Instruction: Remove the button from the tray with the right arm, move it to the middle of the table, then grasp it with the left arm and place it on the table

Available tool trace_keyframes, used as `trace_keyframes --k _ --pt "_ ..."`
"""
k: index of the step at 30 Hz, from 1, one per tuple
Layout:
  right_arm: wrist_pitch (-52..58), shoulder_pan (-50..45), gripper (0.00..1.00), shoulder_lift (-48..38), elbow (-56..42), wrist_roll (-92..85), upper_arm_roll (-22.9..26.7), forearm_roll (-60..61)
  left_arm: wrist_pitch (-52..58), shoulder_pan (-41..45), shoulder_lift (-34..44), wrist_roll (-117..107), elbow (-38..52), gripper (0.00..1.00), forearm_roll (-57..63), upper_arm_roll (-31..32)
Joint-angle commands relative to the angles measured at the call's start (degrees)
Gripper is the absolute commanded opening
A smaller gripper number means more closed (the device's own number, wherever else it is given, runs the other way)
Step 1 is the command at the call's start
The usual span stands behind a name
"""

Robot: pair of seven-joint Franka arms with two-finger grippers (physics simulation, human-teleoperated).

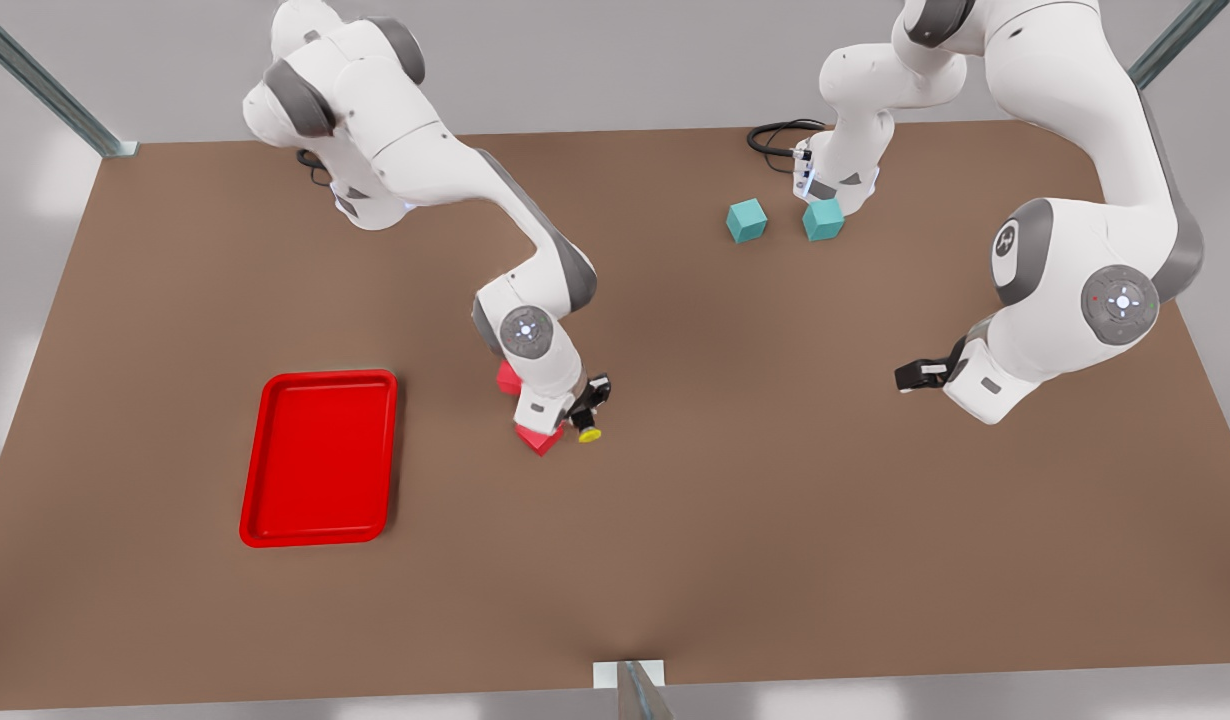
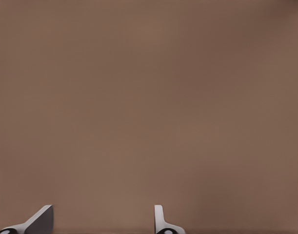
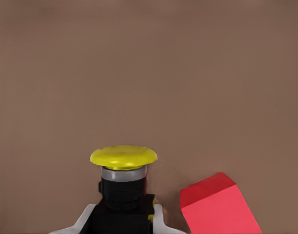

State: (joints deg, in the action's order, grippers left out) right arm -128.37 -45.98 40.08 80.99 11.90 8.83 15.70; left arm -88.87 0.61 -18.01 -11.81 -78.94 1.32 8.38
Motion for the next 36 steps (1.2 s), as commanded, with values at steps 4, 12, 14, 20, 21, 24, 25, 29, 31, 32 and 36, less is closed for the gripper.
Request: trace_keyframes --k 4,12,14,20,21,24,25,29,31,32,36 --pt "7.52 -4.64 0.37 15.9 -21.75 41.44 3.48 7.15 -0.43 -0.69 -0.18 -1.38 -0.07 1.0 3.69 0.15" --pt "5.15 -6.67 1.0 25.23 -28.79 42.85 5.41 9.0 0.01 -0.69 0.08 -1.38 -0.07 1.0 3.69 0.15" --pt "5.24 -6.58 1.0 25.31 -29.23 44.35 5.41 9.35 -0.08 -0.43 -0.1 -1.47 -0.07 1.0 3.69 0.15" --pt "11.56 17.22 1.0 -13.43 14.78 12.46 -3.73 2.15 -10.09 24.26 -7.56 -37.4 3.71 1.0 -0.35 1.73" --pt "13.5 23.2 1.0 -20.99 24.28 5.51 -3.73 -3.21 -12.9 24.53 -10.63 -37.77 3.71 1.0 0.0 1.73" --pt "22.53 40.07 1.0 -35.94 35.47 -11.37 -3.73 -12.36 -21.15 24.0 -18.63 -24.32 3.8 1.0 -0.09 1.55" --pt "27.11 40.53 1.0 -35.77 32.13 -11.37 -3.73 -15.25 -23.89 24.09 -20.48 -24.23 3.8 1.0 -0.09 1.55" --pt "46.8 44.3 1.0 -42.97 16.83 -15.23 -7.41 -16.49 -27.41 28.4 -22.68 -35.3 4.76 1.0 0.18 1.29" --pt "49.89 52.74 1.0 -44.38 15.6 -14.54 -17.62 -15.7 -30.75 28.48 -22.68 -36.71 4.15 1.0 -0.35 1.38" --pt "50.41 52.83 1.0 -43.86 15.6 -14.27 -17.7 -15.61 -30.75 28.57 -22.6 -37.68 3.89 1.0 0.0 1.38" --pt "48.57 53.8 1.0 -41.92 15.6 -14.36 -17.7 -15.87 -32.42 29.98 -24.97 -38.38 3.18 1.0 0.79 1.2"
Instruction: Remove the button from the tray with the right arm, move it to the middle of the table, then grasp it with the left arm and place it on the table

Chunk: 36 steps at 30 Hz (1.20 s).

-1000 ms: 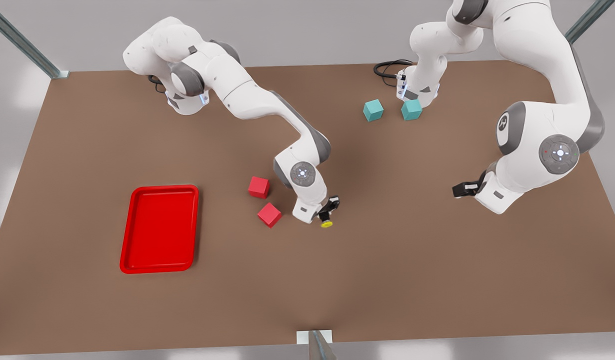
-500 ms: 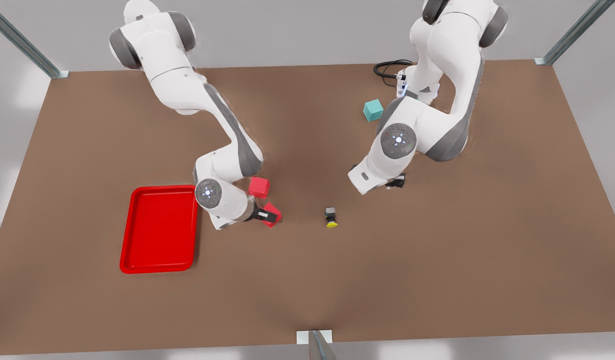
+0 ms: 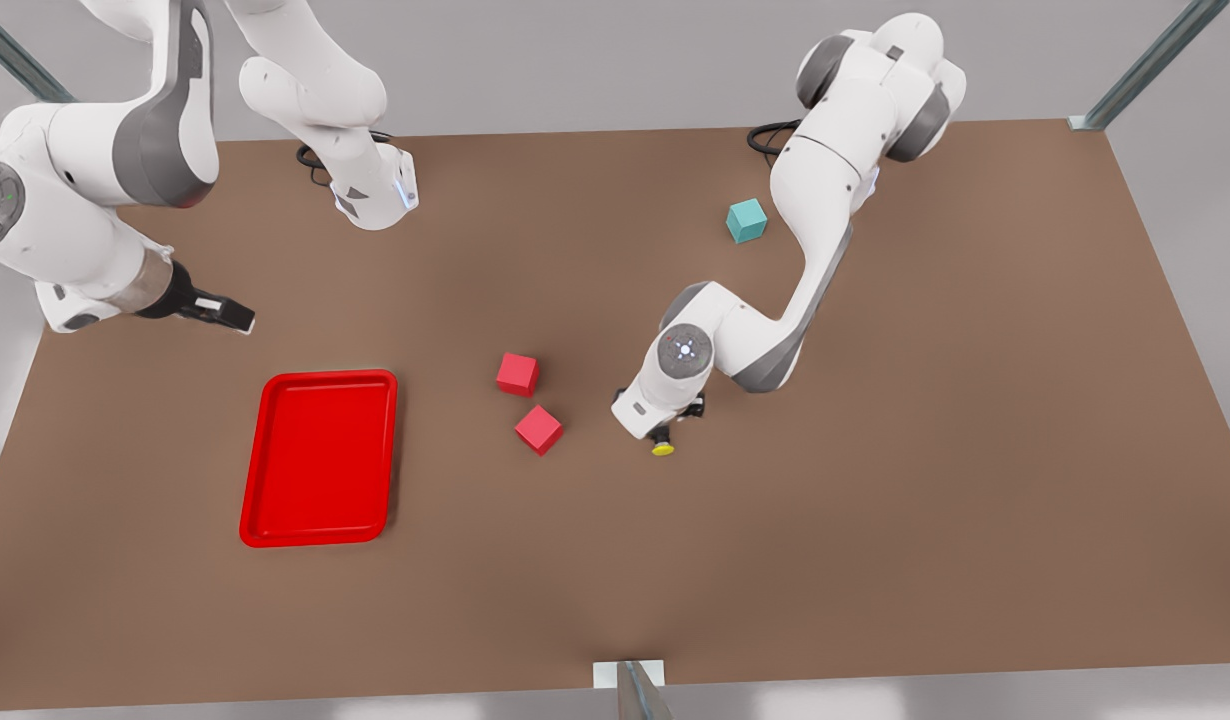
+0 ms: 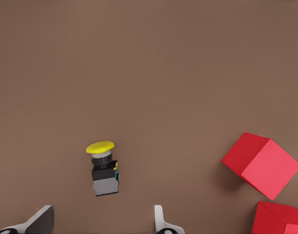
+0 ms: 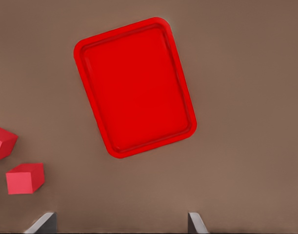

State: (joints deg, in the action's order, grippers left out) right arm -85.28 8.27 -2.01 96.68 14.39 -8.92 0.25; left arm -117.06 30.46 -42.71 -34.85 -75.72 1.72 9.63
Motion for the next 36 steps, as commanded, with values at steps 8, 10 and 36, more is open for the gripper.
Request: trace_keyframes --k 8,10,36 --pt "4.77 3.24 1.0 2.36 -1.05 -16.94 0.13 -0.87 -3.97 -2.24 -4.49 -8.74 -1.28 1.0 6.11 -0.22" --pt "4.33 3.07 1.0 2.71 -1.14 -16.76 0.13 -0.87 -4.23 0.57 -4.58 -9.09 -1.36 1.0 6.02 -0.14" --pt "4.77 3.07 1.0 3.85 -0.7 -16.76 -0.22 -0.96 -16.01 -0.05 -5.46 -12.79 -8.22 1.0 7.69 -0.75"
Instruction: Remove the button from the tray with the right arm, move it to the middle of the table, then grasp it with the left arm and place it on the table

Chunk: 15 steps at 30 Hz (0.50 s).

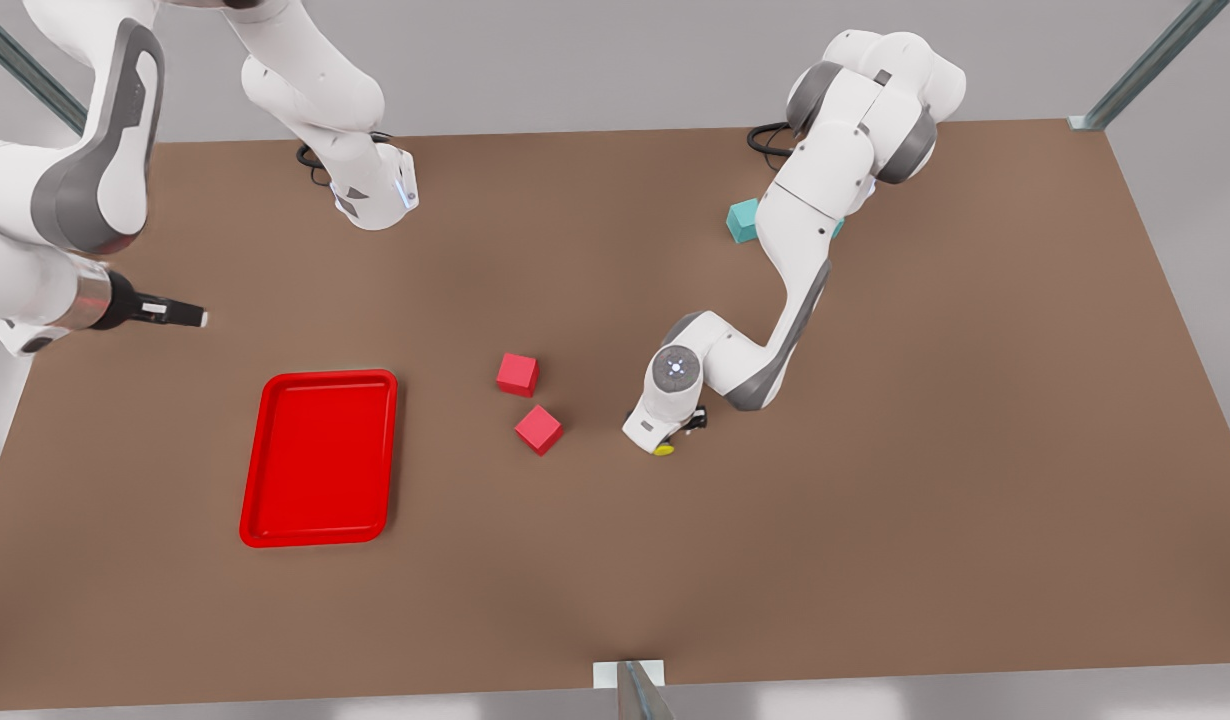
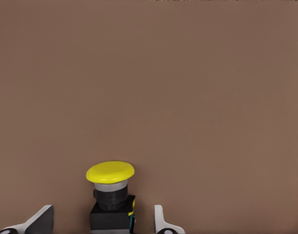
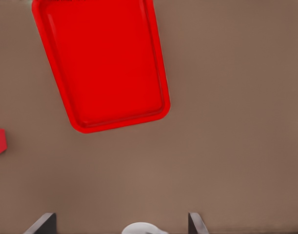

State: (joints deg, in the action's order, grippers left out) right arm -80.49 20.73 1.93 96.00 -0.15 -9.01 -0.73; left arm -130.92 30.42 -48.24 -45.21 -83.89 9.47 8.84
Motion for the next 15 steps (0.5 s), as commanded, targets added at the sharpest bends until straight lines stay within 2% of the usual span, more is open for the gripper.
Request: trace_keyframes --k 1,7,11,14,15 --pt "-0.02 -9.39 1.0 -0.08 -0.02 -2.22 -0.13 0.03 -2.33 -0.01 -0.19 -2.42 0.04 1.0 -0.07 0.04" --pt "-0.02 -9.39 1.0 0.01 -0.02 -2.13 -0.13 0.03 -4.0 0.08 -0.98 -2.42 -0.05 0.99 -0.07 0.04" --pt "-0.02 -9.3 1.0 0.01 0.06 -2.13 -0.13 0.03 -3.64 0.08 -0.89 -2.51 -0.05 0.87 -0.07 0.04" --pt "-0.11 -9.3 1.0 0.09 0.06 -2.13 -0.13 0.03 -3.47 0.17 -0.89 -2.6 -0.14 0.88 -0.07 0.04" --pt "-0.02 -9.3 1.0 0.36 0.06 -2.22 -0.13 -0.06 -3.47 0.17 -0.89 -2.51 -0.49 0.92 0.02 0.04"
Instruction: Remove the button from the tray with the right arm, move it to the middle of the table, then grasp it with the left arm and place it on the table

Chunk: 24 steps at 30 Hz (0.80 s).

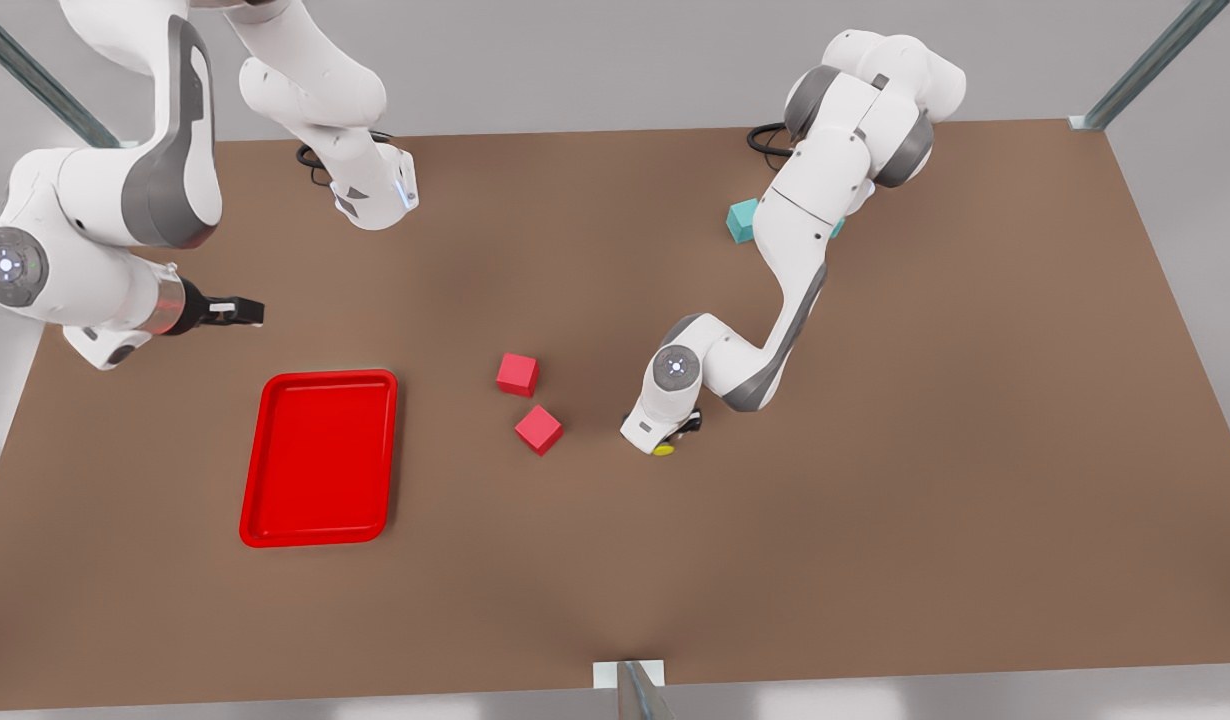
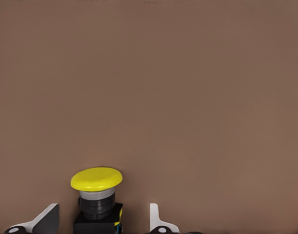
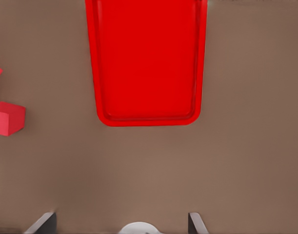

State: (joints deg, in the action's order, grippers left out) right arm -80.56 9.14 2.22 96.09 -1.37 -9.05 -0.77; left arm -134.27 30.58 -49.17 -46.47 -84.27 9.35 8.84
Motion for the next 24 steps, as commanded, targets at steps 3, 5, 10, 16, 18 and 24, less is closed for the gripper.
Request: trace_keyframes --k 3,5,10,16,18,24 --pt "-0.04 2.2 1.0 0.15 -0.02 -0.92 -0.09 -0.02 -0.12 0.09 0.3 -1.26 -0.81 0.96 0.4 -0.05" --pt "-0.04 2.2 1.0 0.15 -0.02 -0.92 -0.09 0.06 -0.12 0.18 0.57 -1.34 -1.16 0.96 0.4 0.03" --pt "-0.65 2.46 1.0 0.85 -0.37 -0.92 0.0 -0.02 -0.03 0.27 0.57 -1.7 -1.33 0.89 0.4 -0.05" --pt "-0.3 1.67 1.0 -0.03 -0.73 -1.0 -0.27 -0.99 0.15 0.09 0.74 -2.49 -1.51 0.43 0.4 0.03" --pt "-0.39 1.84 1.0 0.15 -0.55 -0.92 -0.36 -0.99 1.46 0.09 1.09 -2.84 -1.51 0.37 0.4 0.03" --pt "-0.12 1.76 1.0 0.06 -0.11 -0.83 -0.36 -1.34 9.55 -2.28 7.33 -2.84 -1.42 0.37 0.32 0.12"
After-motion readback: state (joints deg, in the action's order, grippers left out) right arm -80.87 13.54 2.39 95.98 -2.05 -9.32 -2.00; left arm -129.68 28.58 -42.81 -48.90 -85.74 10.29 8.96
